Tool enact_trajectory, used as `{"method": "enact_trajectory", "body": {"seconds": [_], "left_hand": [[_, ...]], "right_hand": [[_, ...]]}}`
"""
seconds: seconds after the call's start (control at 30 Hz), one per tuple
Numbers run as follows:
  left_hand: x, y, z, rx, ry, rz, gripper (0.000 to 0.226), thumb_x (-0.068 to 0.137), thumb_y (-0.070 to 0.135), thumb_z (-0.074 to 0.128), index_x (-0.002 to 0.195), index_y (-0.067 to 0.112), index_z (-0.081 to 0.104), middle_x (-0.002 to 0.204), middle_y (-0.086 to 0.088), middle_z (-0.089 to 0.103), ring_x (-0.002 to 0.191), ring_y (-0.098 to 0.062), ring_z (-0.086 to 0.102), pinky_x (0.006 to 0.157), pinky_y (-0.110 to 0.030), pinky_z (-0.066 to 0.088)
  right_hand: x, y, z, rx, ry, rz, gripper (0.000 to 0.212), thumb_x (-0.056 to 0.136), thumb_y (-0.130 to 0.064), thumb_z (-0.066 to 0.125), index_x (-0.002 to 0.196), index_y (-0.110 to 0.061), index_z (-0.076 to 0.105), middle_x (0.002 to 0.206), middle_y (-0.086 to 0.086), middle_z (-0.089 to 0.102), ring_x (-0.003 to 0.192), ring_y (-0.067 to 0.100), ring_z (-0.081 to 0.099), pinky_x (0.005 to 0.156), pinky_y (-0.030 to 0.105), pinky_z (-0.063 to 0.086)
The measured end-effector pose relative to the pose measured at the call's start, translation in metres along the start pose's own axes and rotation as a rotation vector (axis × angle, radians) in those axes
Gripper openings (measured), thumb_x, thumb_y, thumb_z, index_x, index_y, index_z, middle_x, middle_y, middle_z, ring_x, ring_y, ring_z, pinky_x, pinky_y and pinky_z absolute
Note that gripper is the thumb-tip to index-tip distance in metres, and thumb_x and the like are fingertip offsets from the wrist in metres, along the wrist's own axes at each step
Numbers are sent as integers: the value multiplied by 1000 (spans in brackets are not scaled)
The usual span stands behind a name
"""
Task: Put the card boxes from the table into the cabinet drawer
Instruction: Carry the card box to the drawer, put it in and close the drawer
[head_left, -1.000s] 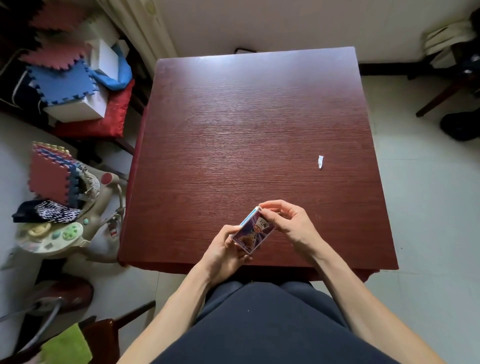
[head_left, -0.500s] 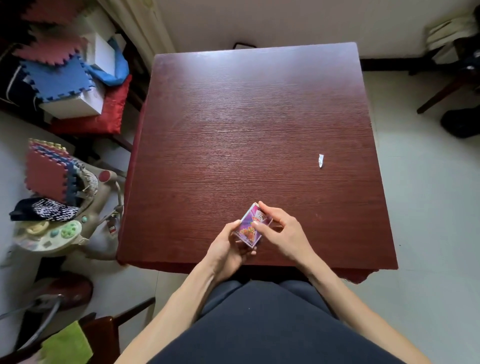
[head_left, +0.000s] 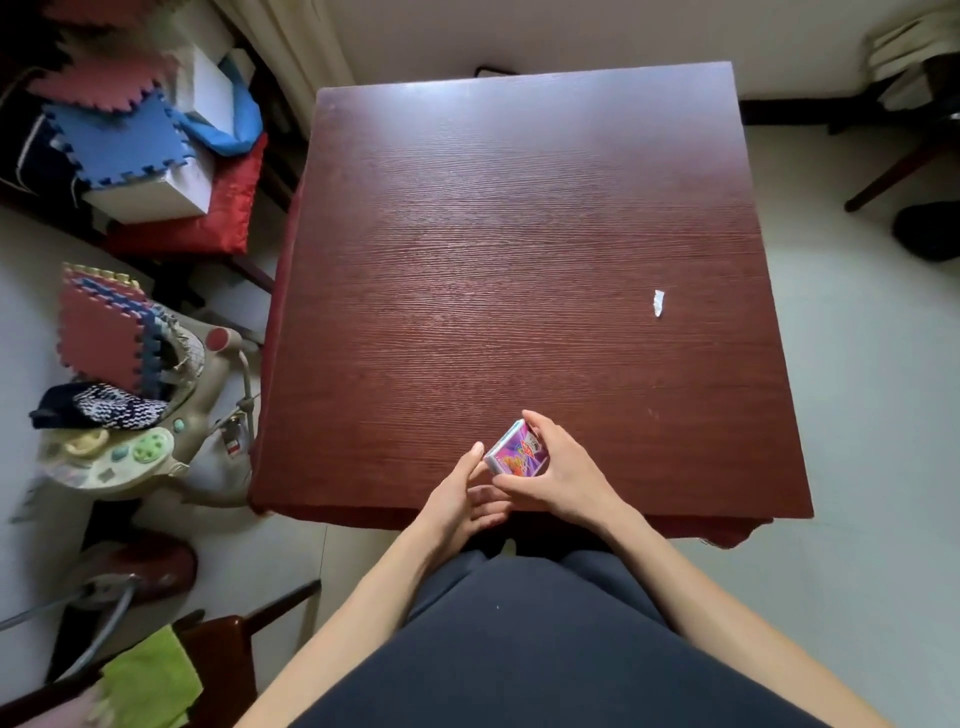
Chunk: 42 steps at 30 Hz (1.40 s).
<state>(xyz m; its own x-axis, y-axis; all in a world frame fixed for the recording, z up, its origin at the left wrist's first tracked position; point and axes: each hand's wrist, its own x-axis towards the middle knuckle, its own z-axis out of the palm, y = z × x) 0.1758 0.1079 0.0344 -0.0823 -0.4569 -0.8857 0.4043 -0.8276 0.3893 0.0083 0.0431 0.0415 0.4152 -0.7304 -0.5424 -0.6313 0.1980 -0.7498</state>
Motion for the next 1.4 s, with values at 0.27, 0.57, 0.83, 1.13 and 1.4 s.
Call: {"method": "enact_trajectory", "body": {"seconds": [0.27, 0.57, 0.83, 1.13, 1.4], "left_hand": [[4, -54, -115, 526, 218, -135, 24, 96, 32, 57, 95, 10, 65, 68, -3, 57, 50, -10, 45, 47, -18, 33], [32, -53, -156, 1211, 126, -240, 19, 98, 15, 49, 83, 7, 56, 60, -7, 50, 46, -16, 40, 47, -21, 26], [65, -76, 9, 1624, -223, -29, 27, 95, 23, 54, 71, 13, 58, 62, -6, 53, 55, -19, 46, 51, -27, 36], [67, -161, 204, 1736, -331, 181, 10, 97, 14, 54, 92, 8, 62, 68, -10, 60, 47, -16, 48, 43, -22, 37], [39, -239, 280, 1856, -378, 157, 13, 97, 17, 55, 96, 8, 65, 72, -11, 64, 54, -19, 54, 49, -26, 40]], "right_hand": [[-48, 35, 25, 580, 211, 307, 61, 67, -66, 70, 123, -44, 66, 106, -13, 74, 90, -2, 69, 84, 22, 46], [-161, 103, 83, 973, 666, 579, 48, 72, -71, 65, 115, -50, 70, 106, -5, 78, 88, 10, 74, 70, 27, 50], [-269, 151, 148, 1308, 1044, 724, 50, 67, -70, 67, 110, -46, 72, 110, -4, 76, 103, 23, 74, 76, 33, 54], [-387, 232, 152, 1467, 1274, 630, 28, 98, -47, 57, 118, -30, 67, 97, 5, 74, 87, 17, 73, 76, 30, 47], [-470, 295, 116, 1597, 1398, 488, 68, 79, -62, 65, 104, 1, 58, 88, 19, 63, 82, 40, 63, 61, 31, 37]]}}
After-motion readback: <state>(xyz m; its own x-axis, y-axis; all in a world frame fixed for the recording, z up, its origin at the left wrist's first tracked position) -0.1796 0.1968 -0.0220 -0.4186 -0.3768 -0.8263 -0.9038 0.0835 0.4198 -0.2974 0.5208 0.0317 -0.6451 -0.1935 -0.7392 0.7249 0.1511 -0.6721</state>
